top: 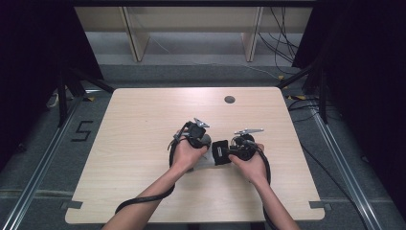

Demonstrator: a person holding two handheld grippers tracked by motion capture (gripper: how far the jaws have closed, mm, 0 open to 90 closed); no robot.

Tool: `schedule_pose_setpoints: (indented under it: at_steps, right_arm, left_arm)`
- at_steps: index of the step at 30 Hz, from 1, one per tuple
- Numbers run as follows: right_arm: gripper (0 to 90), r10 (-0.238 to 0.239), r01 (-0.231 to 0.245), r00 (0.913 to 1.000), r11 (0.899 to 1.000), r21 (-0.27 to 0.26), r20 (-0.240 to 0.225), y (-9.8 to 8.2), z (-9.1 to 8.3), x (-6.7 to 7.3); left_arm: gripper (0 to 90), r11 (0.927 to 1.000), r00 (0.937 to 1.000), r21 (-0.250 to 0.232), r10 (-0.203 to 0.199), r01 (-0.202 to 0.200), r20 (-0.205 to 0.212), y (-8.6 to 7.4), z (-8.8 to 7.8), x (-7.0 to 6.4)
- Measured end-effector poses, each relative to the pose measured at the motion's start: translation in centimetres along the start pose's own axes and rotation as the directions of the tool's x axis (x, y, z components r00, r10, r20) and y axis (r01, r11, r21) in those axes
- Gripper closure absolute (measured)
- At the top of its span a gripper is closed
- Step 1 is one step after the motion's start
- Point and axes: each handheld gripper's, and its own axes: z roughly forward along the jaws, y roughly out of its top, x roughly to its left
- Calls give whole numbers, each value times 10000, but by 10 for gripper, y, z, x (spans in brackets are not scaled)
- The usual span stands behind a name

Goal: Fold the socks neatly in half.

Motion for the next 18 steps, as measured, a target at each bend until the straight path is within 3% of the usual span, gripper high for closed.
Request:
schedule_pose_setpoints:
  at_steps: [9, 10, 13, 15, 16, 18]
  right_arm:
    - [619, -15, 15, 9999, 10000, 30, -121, 0, 0, -1]
    - [615, -32, 32, 10000, 10000, -20, 30, 0, -1, 0]
    - [593, 344, -348, 9993, 9990, 286, 152, 0, -6, 0]
    - [578, -98, 97, 9999, 9999, -125, -74, 0, -6, -4]
    - [574, 191, -192, 9998, 9998, -79, -38, 1, -9, -3]
    - [567, 67, -66, 10000, 9997, -223, 69, 1, -12, -6]
  left_arm:
    - [614, 10000, 10000, -61, 62, -62, -47, -1, 5, -6]
    - [608, 10000, 10000, -86, 40, -40, -26, -1, 5, -6]
    - [591, 9994, 9998, -339, 119, -114, 138, 0, 6, -9]
    - [571, 9983, 9994, -563, 154, -137, 302, 1, 6, -11]
    - [556, 9974, 9989, -689, 217, -188, 418, 2, 6, -12]
    - [535, 9956, 9972, -852, 451, -398, 603, 4, 5, -15]
